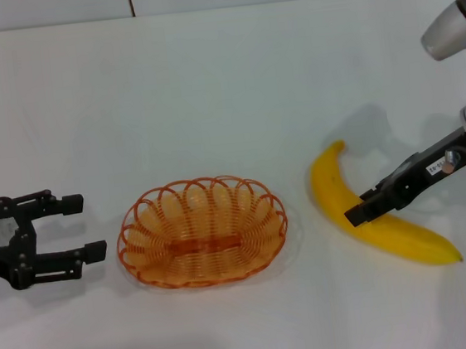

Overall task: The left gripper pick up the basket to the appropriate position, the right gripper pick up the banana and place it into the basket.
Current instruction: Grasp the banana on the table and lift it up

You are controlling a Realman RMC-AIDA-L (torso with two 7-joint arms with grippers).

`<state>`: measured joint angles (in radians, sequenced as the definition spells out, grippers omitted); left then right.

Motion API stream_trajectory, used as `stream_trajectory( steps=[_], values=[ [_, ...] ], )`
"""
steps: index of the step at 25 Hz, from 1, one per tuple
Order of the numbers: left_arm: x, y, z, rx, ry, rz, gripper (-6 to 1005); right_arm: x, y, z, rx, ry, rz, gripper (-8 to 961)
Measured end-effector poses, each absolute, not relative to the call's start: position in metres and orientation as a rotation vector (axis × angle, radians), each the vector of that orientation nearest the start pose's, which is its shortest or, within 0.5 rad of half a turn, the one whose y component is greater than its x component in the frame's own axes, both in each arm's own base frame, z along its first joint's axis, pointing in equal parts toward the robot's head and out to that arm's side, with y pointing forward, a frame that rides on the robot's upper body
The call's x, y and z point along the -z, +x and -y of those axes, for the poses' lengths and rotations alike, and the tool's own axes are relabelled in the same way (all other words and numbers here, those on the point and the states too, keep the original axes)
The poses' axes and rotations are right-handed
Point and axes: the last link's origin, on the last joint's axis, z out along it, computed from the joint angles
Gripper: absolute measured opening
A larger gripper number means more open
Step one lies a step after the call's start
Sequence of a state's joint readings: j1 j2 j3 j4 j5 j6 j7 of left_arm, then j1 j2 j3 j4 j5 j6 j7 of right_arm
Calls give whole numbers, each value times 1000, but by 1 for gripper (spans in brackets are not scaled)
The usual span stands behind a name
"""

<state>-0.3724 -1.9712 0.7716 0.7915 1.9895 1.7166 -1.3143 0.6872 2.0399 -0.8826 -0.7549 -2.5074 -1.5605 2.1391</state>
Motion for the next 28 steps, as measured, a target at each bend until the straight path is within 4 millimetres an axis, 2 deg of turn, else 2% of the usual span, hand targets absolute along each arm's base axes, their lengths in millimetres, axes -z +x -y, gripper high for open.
stream_trajectory(
  steps=[22,28],
  values=[
    [-53,-304,-286,533,-2822,482,842,-3,259,-350,177,-2743,-1307,439],
    [-53,-304,-286,533,-2823,481,842,-2,259,-350,184,-2747,-1305,375]
  ],
)
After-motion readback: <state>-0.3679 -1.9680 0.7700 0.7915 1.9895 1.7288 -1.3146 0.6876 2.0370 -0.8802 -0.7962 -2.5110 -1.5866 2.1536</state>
